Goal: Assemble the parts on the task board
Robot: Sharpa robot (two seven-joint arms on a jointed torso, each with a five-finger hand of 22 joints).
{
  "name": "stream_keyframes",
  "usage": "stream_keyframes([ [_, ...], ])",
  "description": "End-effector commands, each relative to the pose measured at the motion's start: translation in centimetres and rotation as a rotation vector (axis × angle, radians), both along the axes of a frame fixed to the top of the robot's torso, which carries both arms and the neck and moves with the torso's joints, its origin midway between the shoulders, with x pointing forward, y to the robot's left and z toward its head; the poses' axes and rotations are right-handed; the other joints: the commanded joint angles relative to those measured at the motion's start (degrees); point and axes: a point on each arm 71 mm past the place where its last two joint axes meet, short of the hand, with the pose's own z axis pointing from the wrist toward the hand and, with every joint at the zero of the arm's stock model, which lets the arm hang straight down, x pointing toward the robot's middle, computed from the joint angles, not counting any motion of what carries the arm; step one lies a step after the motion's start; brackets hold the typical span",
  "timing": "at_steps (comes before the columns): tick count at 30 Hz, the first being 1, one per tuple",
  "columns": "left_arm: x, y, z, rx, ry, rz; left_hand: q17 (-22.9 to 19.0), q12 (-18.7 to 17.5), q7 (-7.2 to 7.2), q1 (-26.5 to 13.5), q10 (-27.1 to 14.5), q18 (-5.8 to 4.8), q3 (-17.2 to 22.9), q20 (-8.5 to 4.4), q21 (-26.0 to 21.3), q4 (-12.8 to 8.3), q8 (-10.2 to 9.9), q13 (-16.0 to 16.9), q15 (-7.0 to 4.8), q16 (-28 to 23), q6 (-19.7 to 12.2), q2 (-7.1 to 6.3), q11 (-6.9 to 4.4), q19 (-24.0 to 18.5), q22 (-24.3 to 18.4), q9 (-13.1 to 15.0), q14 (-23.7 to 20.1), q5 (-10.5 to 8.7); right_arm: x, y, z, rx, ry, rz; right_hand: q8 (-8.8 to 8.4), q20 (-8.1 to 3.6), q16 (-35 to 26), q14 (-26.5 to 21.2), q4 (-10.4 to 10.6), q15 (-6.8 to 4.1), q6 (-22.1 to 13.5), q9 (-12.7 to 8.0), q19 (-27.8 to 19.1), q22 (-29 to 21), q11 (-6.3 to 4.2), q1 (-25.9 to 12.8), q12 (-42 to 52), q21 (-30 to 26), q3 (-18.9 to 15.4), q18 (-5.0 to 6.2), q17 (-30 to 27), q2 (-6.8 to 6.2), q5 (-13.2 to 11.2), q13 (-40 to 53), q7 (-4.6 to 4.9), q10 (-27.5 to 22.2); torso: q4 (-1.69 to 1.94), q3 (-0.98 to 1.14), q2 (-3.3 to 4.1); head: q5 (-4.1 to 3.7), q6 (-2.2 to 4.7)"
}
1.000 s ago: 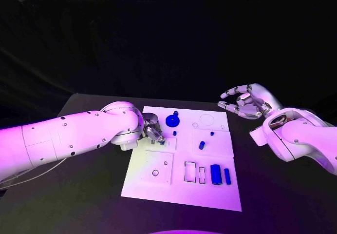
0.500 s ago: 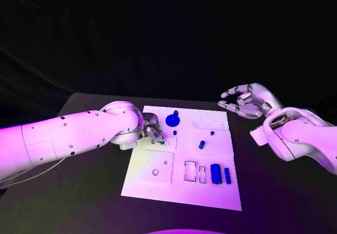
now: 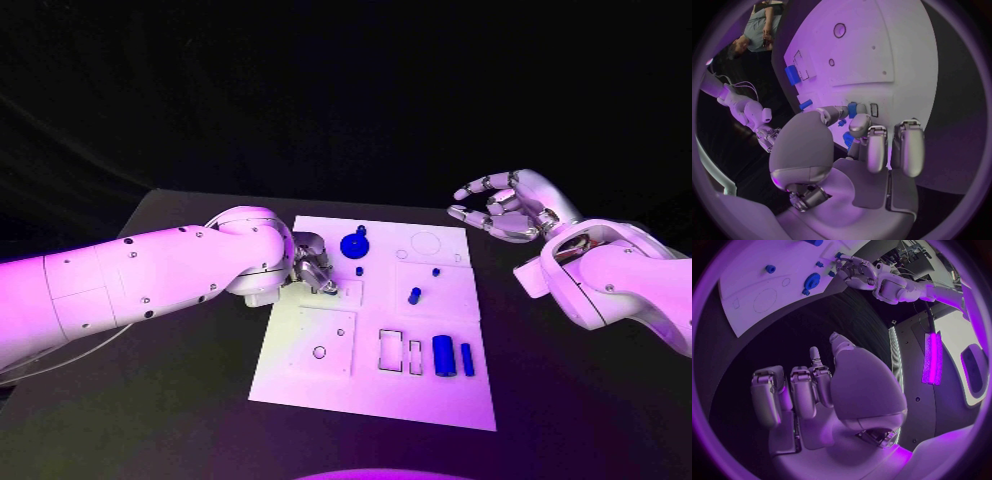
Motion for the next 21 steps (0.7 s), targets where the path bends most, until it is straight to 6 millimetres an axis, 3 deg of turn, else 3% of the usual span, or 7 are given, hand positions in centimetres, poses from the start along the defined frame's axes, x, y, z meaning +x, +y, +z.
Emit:
stream_keyframes([
  [1, -0.16, -0.05, -0.20, 0.015, 0.011, -0.011, 15.10, 0.26, -0.46, -0.04, 0.25, -0.38, 10.49, -0.44, 0.20, -10.92, 0.33, 0.04, -0.36, 0.21, 0.78, 0.44, -0.05, 1.44, 4.90, -0.05, 6.17, 0.27, -0.06, 0.13, -0.03, -0.009, -0.002, 0.014, 0.33, -0.31, -0.23, 5.60, 0.13, -0.55, 0.35, 0.01, 6.08, 15.06, -0.13, -0.30, -0.01, 0.31, 0.10, -0.82, 13.56, 0.04, 0.22, 8.66, 0.01, 0.07, -0.06, 0.02, 0.01, 0.06, 0.04],
  [11, -0.05, -0.05, -0.21, 0.011, 0.010, -0.003, 15.10, 0.41, -0.55, -0.36, 0.48, -0.38, 10.74, -0.48, 0.20, -10.75, 0.50, 0.18, -0.42, 0.21, 0.95, 0.87, -0.12, 1.44, 4.91, -0.06, 6.17, 0.42, -0.04, 0.13, -0.05, -0.009, -0.003, 0.014, 0.37, -0.32, -0.24, 5.59, 0.12, -0.57, 0.36, 0.00, 6.08, 15.06, -0.15, -0.42, -0.03, 0.31, 0.10, -0.82, 13.52, 0.06, 0.30, 8.64, -0.01, 0.05, -0.02, 0.06, 0.00, 0.04, -0.05],
  [21, 0.04, -0.30, -0.44, 0.033, 0.037, -0.021, 15.10, 0.94, -1.22, -3.66, 1.30, -0.33, 10.48, -0.67, 0.07, -9.05, 1.05, 0.60, -0.81, 0.21, 1.67, 2.21, -0.61, 1.32, 4.70, -0.26, 6.17, -0.24, -0.07, 0.11, -0.06, -0.009, -0.002, 0.013, 0.37, -0.32, -0.24, 5.59, 0.12, -0.57, 0.36, 0.00, 6.08, 15.06, -0.15, -0.42, -0.03, 0.31, 0.10, -0.82, 13.52, 0.06, 0.30, 8.64, -0.01, 0.05, -0.08, 0.05, 0.03, -0.01, -0.19],
])
